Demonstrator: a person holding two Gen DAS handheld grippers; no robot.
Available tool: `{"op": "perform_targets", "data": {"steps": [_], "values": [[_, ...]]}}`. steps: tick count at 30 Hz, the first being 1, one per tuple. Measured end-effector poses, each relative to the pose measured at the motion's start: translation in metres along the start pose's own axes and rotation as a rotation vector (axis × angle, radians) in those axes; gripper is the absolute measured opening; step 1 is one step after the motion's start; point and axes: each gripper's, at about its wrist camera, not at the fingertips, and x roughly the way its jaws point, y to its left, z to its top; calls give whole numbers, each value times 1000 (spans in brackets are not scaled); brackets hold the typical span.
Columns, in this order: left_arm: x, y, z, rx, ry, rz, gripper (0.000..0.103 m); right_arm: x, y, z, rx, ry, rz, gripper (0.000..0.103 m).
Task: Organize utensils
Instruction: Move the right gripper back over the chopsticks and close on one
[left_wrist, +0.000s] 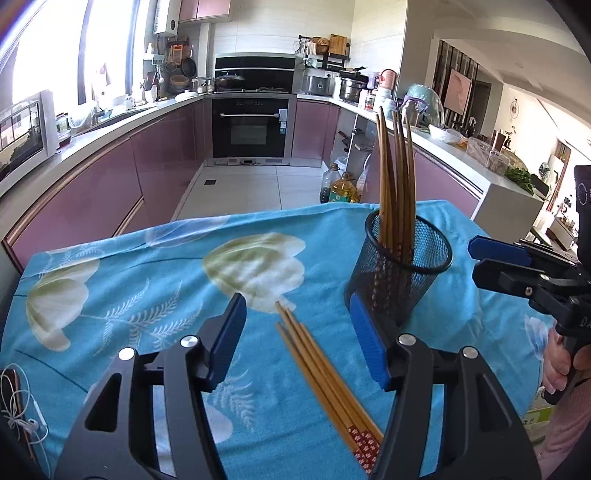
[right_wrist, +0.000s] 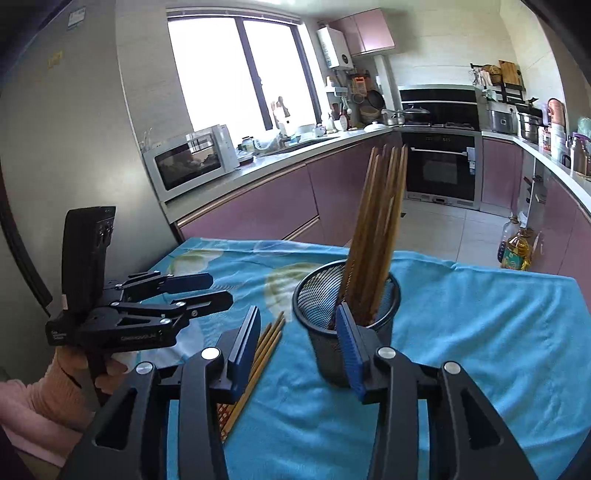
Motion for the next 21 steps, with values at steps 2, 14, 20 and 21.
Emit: {"op": "perform_targets", "data": {"steps": [2,14,20,21], "values": [[0,3,-13,2,17,25,59,8,7,-11,1,36,18,42],[6,10,-61,-55,119,52,63,71,35,-66,20,241,2,42],[8,12,-70,-76,139,39,63,78,50,-73,-35,263,-43,42],[8,12,-71,-77,140,39,63,79,51,-73,-42,266,-47,42]]}}
